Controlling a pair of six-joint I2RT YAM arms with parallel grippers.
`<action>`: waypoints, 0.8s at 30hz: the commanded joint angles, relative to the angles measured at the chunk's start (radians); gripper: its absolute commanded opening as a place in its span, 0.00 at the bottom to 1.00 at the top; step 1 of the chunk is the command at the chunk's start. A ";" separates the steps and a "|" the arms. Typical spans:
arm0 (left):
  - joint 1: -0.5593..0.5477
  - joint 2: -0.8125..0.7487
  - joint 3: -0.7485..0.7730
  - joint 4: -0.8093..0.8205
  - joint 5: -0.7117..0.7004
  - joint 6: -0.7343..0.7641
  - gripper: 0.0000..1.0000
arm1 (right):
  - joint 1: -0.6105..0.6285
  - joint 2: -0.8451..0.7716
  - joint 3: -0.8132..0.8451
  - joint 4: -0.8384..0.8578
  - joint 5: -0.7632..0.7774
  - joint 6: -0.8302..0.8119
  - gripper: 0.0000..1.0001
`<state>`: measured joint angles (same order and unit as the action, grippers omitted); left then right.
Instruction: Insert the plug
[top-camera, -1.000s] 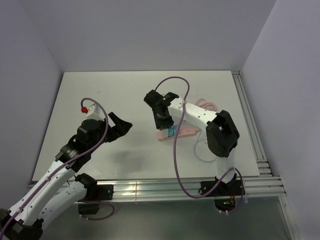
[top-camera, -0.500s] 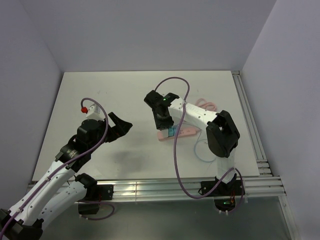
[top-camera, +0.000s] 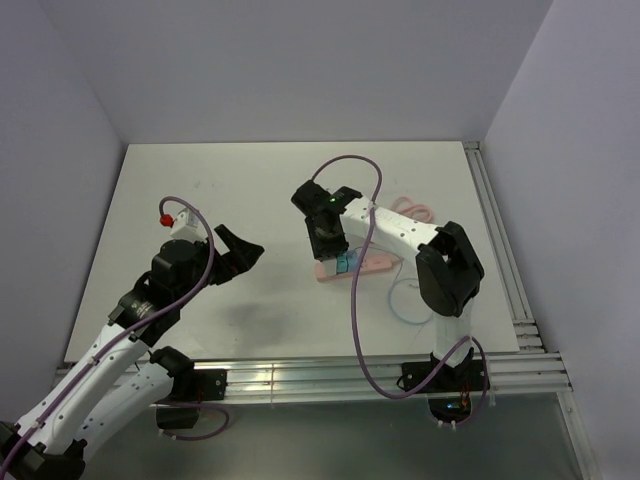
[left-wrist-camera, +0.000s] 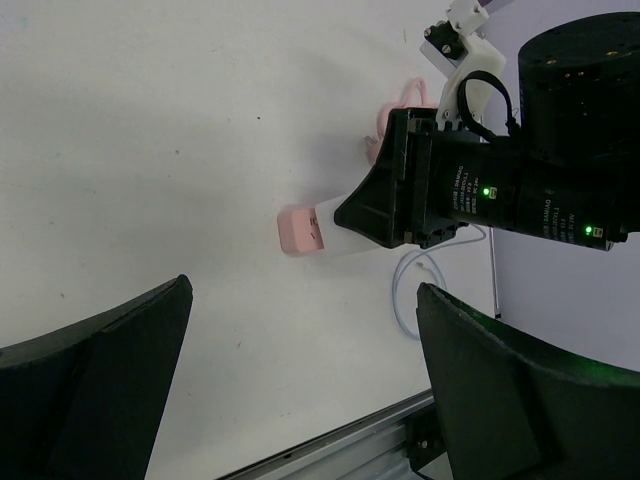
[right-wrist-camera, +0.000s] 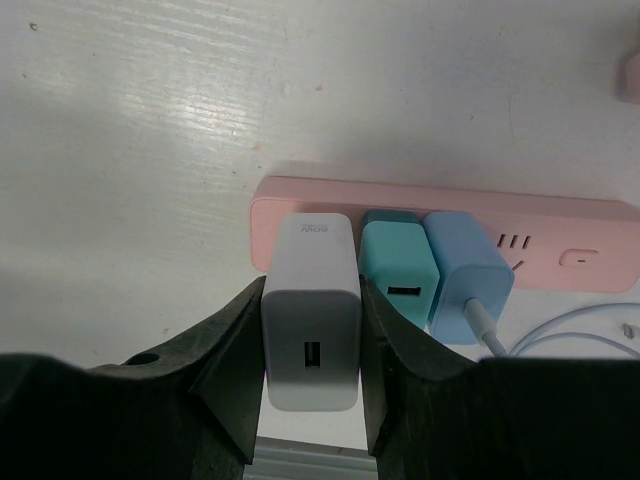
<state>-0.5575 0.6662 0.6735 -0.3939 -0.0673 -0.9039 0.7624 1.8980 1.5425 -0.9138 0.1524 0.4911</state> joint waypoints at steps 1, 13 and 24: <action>0.005 -0.011 -0.003 0.020 0.006 0.005 0.99 | -0.008 -0.022 -0.024 -0.034 -0.030 -0.013 0.00; 0.004 -0.016 -0.008 0.021 0.015 -0.001 0.99 | -0.015 0.013 0.018 -0.065 -0.068 0.003 0.00; 0.004 -0.028 -0.008 0.017 0.012 0.002 0.99 | -0.017 0.047 0.004 -0.060 0.018 0.004 0.00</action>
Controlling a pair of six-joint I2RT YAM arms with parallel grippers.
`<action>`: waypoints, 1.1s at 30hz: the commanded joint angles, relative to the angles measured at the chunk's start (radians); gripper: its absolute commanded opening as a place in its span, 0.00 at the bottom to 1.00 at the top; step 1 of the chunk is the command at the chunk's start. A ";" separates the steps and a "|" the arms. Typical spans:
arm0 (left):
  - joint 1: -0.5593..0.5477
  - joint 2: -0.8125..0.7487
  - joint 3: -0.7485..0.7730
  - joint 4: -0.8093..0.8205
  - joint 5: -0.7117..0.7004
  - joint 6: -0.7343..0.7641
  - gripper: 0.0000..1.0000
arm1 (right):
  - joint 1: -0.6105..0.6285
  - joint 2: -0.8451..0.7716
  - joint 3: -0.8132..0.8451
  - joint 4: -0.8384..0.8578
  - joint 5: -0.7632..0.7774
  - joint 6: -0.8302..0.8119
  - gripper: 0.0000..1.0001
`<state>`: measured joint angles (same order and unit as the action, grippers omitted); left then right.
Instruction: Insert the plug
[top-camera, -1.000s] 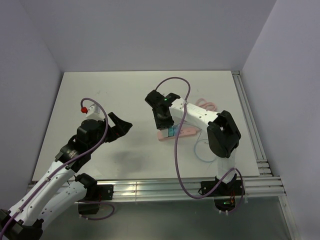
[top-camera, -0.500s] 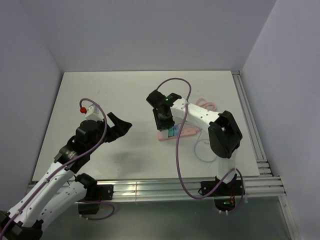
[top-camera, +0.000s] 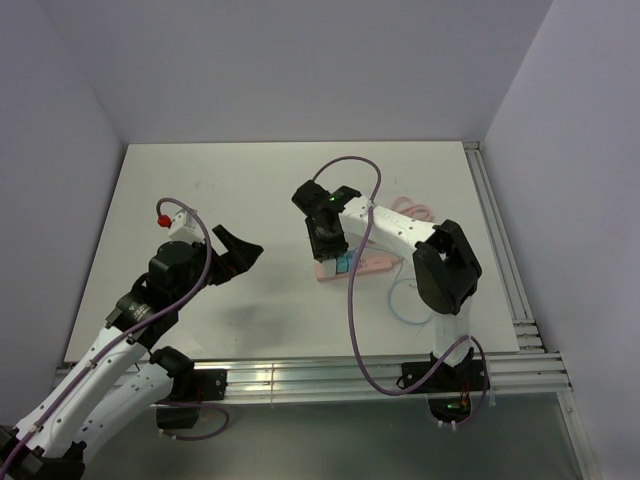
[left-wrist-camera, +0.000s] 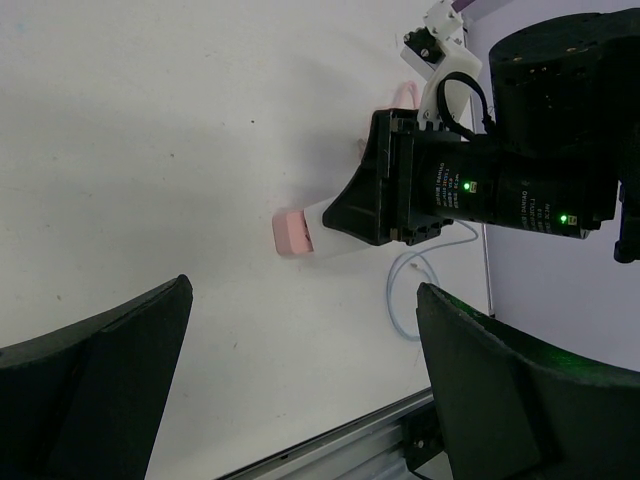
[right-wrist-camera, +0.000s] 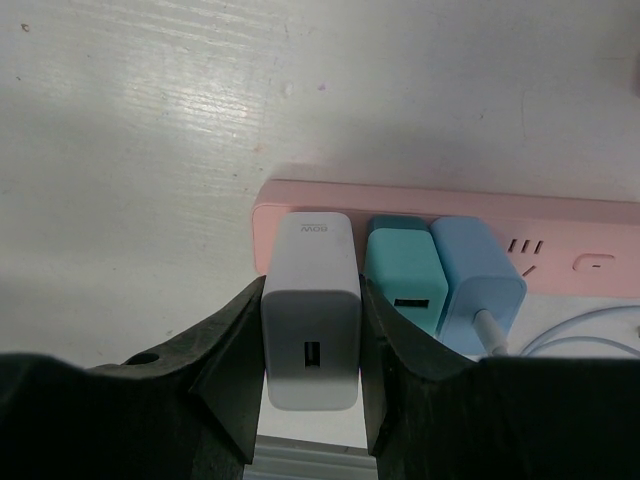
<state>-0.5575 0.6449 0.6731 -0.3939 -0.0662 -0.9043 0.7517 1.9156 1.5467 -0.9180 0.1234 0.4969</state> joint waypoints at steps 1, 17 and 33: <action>0.004 -0.004 -0.007 0.013 0.011 0.001 0.99 | -0.006 0.031 0.000 -0.059 0.056 -0.003 0.00; 0.005 -0.014 -0.015 0.010 0.006 0.001 0.99 | 0.063 0.059 -0.193 0.023 0.114 0.098 0.00; 0.005 -0.002 -0.010 0.006 0.009 0.005 0.99 | 0.097 0.090 -0.273 0.120 0.094 0.129 0.00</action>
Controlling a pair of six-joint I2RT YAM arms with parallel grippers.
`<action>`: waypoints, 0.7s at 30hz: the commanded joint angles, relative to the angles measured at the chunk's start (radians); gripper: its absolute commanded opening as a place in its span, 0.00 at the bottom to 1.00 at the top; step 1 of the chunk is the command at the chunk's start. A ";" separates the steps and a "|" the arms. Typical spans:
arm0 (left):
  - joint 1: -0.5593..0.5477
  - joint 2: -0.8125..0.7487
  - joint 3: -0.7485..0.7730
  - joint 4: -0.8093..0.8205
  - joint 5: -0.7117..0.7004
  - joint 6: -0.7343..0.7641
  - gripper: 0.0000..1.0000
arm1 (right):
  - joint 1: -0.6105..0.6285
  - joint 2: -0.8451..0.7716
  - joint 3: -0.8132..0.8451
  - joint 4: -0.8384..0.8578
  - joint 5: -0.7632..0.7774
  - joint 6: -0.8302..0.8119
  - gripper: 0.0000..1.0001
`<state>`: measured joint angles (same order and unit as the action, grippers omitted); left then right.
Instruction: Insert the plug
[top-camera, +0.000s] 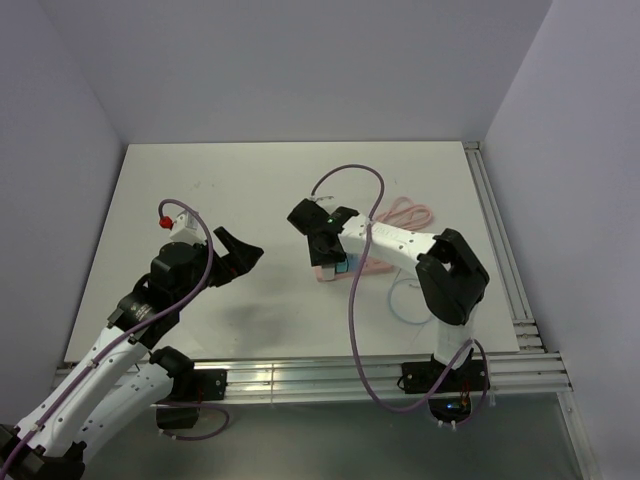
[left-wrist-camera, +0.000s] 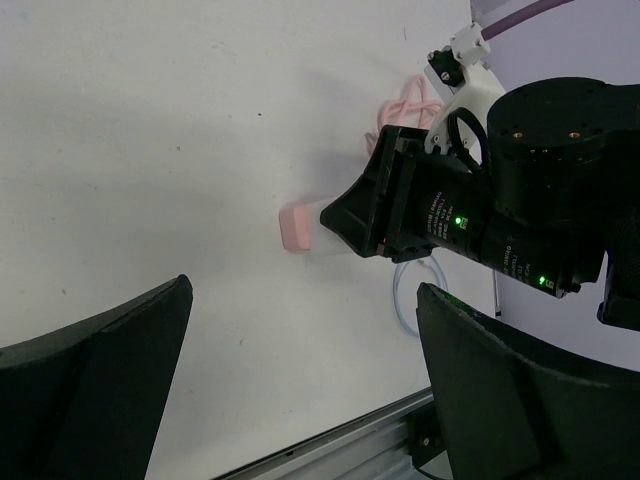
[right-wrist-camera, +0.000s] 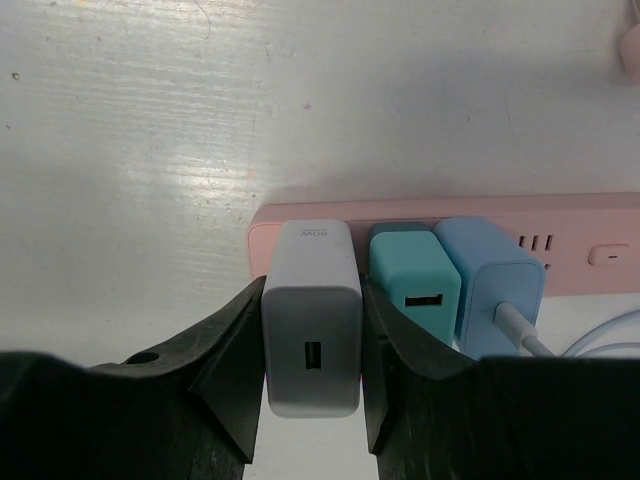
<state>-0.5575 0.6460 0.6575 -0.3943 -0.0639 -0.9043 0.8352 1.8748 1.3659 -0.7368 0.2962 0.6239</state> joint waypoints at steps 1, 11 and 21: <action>0.004 -0.005 0.004 0.006 0.007 0.007 0.99 | 0.015 0.116 -0.093 -0.053 -0.074 -0.003 0.00; 0.005 0.009 0.036 -0.026 0.003 0.013 0.99 | 0.013 0.083 0.208 -0.151 -0.003 -0.089 0.67; 0.005 -0.052 0.051 -0.109 -0.071 0.001 0.99 | 0.012 -0.098 0.309 -0.205 0.101 -0.113 1.00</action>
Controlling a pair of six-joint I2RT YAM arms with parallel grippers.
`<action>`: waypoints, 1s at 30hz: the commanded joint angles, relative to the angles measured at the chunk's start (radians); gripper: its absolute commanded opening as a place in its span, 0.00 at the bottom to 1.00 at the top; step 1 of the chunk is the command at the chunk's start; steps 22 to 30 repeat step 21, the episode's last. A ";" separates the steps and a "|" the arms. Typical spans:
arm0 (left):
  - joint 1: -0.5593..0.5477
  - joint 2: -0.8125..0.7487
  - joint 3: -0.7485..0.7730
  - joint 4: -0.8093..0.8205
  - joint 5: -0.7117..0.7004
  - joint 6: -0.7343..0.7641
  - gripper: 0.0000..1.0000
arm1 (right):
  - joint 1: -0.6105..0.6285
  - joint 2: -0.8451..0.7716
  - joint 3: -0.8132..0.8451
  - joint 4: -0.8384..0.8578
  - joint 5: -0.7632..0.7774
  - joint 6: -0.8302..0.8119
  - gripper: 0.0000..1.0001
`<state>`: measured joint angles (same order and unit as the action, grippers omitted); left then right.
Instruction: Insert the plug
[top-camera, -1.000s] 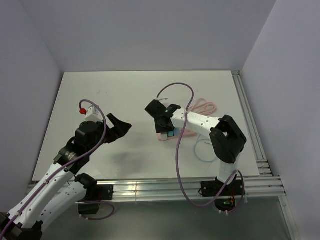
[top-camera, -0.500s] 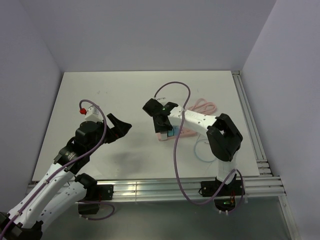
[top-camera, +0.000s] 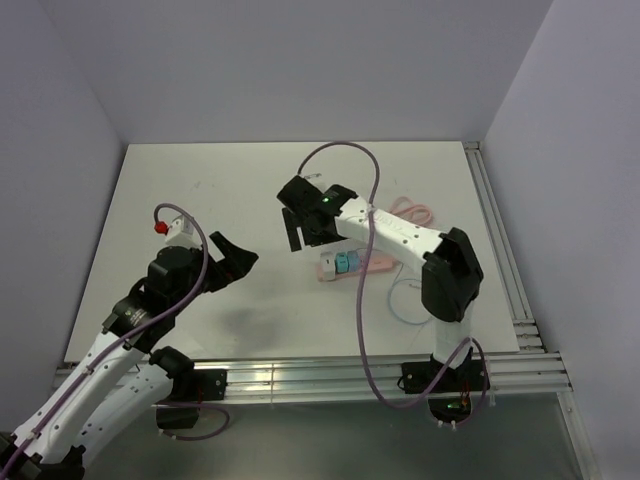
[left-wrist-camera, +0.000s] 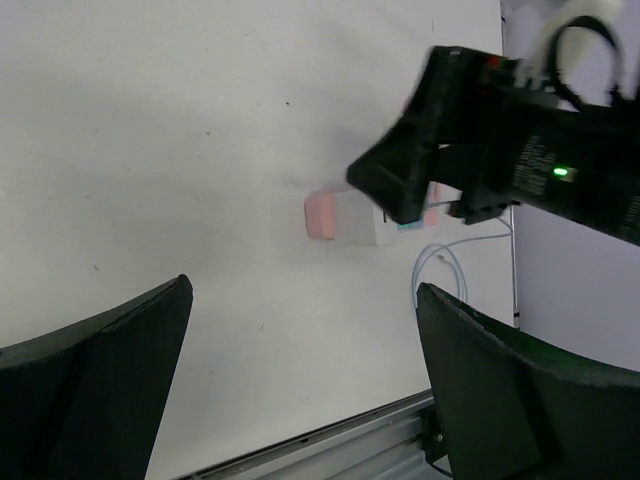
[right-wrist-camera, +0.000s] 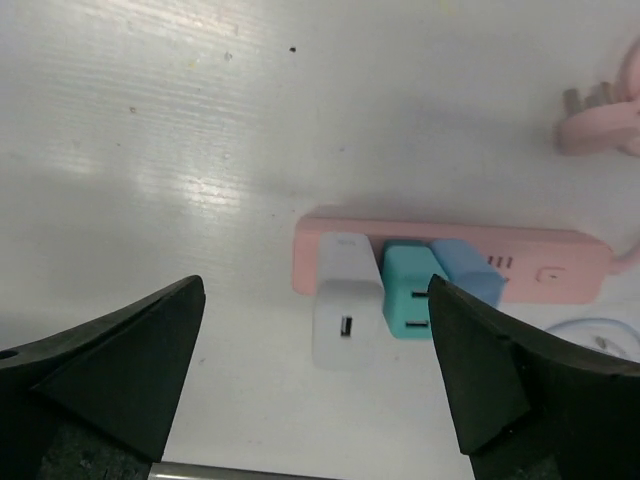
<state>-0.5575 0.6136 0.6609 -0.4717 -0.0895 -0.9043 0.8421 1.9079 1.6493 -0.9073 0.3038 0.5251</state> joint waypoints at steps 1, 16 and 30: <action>0.005 -0.026 0.046 -0.039 -0.052 0.001 0.99 | 0.006 -0.156 0.011 -0.019 0.116 -0.011 1.00; 0.005 -0.043 -0.066 0.005 0.010 -0.084 1.00 | 0.164 -0.684 -0.715 0.431 0.357 0.167 1.00; 0.005 -0.051 -0.130 0.112 0.175 -0.130 0.99 | 0.187 -0.999 -1.066 0.740 0.160 0.179 1.00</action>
